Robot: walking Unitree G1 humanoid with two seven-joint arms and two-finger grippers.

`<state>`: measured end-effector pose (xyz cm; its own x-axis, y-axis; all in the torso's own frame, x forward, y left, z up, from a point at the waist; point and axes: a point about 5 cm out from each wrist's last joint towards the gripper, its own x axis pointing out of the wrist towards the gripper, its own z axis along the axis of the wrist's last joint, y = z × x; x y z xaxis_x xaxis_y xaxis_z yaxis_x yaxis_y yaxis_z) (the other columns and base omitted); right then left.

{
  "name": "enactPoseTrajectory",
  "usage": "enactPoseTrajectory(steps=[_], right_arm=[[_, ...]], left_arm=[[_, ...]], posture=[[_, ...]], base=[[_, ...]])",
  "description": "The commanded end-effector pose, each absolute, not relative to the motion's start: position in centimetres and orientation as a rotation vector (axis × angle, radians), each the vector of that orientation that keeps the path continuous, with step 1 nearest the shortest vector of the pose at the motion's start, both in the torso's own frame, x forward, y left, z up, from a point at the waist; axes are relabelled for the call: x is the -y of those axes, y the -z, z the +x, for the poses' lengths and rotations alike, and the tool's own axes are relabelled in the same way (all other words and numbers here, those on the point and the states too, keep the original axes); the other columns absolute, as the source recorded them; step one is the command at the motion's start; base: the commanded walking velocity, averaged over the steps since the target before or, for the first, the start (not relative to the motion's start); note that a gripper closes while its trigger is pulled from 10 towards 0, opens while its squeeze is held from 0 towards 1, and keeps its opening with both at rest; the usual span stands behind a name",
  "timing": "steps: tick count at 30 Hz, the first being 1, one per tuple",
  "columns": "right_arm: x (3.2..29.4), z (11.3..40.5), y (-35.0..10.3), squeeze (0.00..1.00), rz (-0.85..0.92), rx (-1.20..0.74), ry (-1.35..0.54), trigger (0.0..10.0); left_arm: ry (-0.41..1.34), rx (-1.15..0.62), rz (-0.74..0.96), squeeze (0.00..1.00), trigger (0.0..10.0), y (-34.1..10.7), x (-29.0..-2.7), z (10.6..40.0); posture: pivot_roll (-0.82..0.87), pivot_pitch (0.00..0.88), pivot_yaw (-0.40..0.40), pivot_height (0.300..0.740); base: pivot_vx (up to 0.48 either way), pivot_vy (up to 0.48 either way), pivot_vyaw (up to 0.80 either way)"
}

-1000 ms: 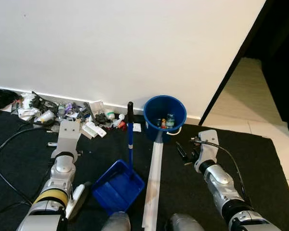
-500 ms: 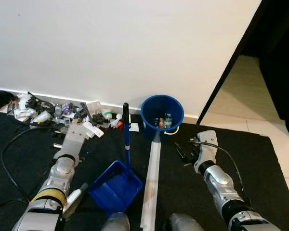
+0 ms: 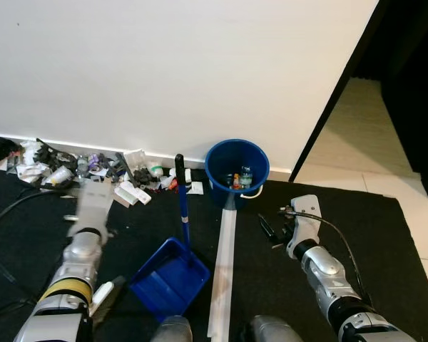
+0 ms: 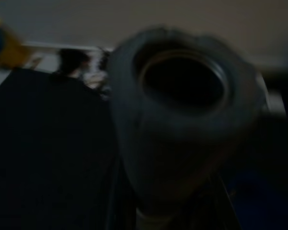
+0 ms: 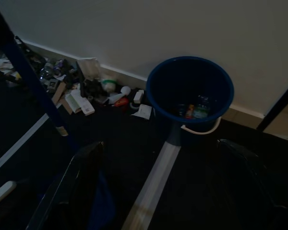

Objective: Sweep floor

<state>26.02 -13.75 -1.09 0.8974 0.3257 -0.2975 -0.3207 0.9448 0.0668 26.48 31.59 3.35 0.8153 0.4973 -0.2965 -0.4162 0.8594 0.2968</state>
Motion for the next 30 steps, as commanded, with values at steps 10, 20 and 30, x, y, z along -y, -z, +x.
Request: enactPoseTrajectory(steps=[10, 20, 30], right_arm=[[14.1, 26.6, 0.6, 0.0, 0.022, -0.285, -0.324, 10.0], [13.2, 27.2, -1.0, 0.0, 0.03, -0.184, -0.482, 10.0], [10.7, 27.3, -3.2, 1.0, 0.055, -0.042, -0.722, 10.0]], left_arm=[[-0.508, -0.154, 0.334, 0.0, 10.0, -7.7, -31.2, 29.1], [-0.376, -0.064, 0.399, 0.0, 10.0, -9.2, -29.0, 30.9], [-0.298, -0.056, 0.335, 0.0, 10.0, -9.1, -27.8, 31.4]], posture=[[0.13, 0.0, -0.078, 0.74], [0.12, 0.0, -0.073, 0.74], [0.12, 0.0, -0.081, 0.74]], base=[[0.0, 0.0, 0.0], [0.0, 0.0, 0.0], [0.0, 0.0, 0.0]])
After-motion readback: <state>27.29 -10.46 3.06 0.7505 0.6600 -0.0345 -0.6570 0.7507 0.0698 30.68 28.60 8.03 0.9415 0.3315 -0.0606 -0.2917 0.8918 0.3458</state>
